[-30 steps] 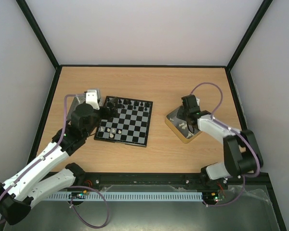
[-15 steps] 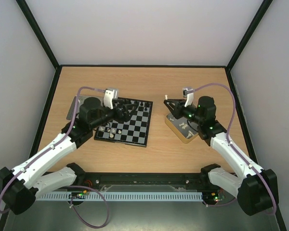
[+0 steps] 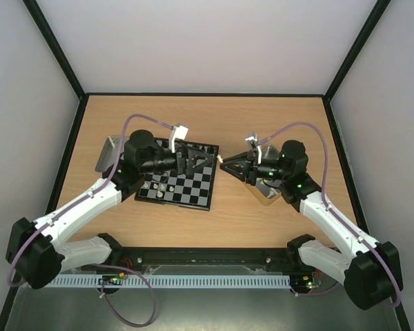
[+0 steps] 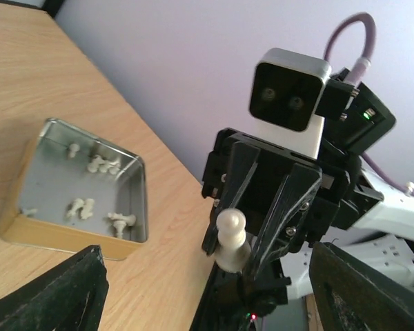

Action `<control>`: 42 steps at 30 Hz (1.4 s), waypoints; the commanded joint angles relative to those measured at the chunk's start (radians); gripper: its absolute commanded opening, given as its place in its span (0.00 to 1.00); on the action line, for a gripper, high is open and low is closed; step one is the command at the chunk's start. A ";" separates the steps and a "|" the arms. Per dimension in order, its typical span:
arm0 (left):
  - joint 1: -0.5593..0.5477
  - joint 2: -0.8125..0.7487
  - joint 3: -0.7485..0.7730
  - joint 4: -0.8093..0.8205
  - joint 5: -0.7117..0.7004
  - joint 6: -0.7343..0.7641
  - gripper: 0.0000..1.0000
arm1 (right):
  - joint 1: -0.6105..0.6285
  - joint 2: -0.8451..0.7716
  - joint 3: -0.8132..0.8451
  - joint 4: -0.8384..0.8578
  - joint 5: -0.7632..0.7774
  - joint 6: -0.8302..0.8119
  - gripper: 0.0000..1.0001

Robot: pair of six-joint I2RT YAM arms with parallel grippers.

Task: Set up the chess pieces on the board
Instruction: Place the chess piece on the chessboard.

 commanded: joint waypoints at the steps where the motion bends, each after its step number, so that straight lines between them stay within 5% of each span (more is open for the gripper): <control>1: 0.003 0.049 0.044 0.087 0.163 -0.069 0.77 | 0.019 -0.014 -0.006 0.030 -0.080 -0.029 0.18; 12: -0.023 0.114 0.053 0.133 0.272 -0.095 0.44 | 0.036 -0.003 0.007 -0.011 -0.083 -0.057 0.19; 22: -0.028 0.138 0.064 0.131 0.284 -0.096 0.31 | 0.047 0.017 0.026 -0.077 -0.086 -0.100 0.19; 31: -0.030 0.132 0.050 0.094 0.232 -0.049 0.08 | 0.050 0.024 0.035 -0.103 -0.061 -0.109 0.20; 34: -0.030 0.129 0.052 0.074 0.209 -0.031 0.04 | 0.050 0.024 0.036 -0.113 -0.042 -0.111 0.25; 42: -0.030 0.077 0.052 -0.070 0.024 0.079 0.02 | 0.050 0.008 0.036 -0.164 0.043 -0.129 0.61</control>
